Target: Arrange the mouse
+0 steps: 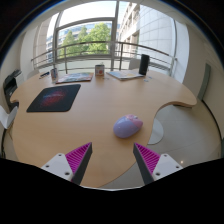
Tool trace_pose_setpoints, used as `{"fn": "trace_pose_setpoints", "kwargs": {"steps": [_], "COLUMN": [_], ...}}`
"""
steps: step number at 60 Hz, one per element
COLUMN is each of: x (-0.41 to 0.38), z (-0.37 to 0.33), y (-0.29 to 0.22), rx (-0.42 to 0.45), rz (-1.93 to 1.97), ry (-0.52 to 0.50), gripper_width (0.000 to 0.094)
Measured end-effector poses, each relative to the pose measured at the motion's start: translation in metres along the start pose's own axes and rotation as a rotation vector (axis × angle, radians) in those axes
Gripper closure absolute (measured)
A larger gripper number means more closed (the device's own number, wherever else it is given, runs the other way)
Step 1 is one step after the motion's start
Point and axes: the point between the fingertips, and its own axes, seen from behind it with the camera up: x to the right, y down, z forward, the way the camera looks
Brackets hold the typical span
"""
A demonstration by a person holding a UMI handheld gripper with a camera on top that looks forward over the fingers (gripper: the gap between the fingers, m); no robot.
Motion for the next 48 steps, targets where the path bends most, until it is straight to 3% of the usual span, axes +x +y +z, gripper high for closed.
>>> {"fn": "trace_pose_setpoints", "kwargs": {"steps": [11, 26, 33, 38, 48], "x": [0.033, 0.021, 0.016, 0.013, 0.012], "z": [0.057, 0.101, 0.11, 0.112, 0.113], "y": [-0.016, -0.062, -0.066, -0.069, -0.068], "rx": [-0.021, 0.007, 0.004, 0.009, 0.005], "rz": [0.092, 0.141, 0.089, 0.049, 0.063], "ry": [-0.026, -0.083, -0.034, -0.011, 0.011], "gripper_width": [0.0087, 0.0106, 0.0203, 0.0361, 0.0399]}}
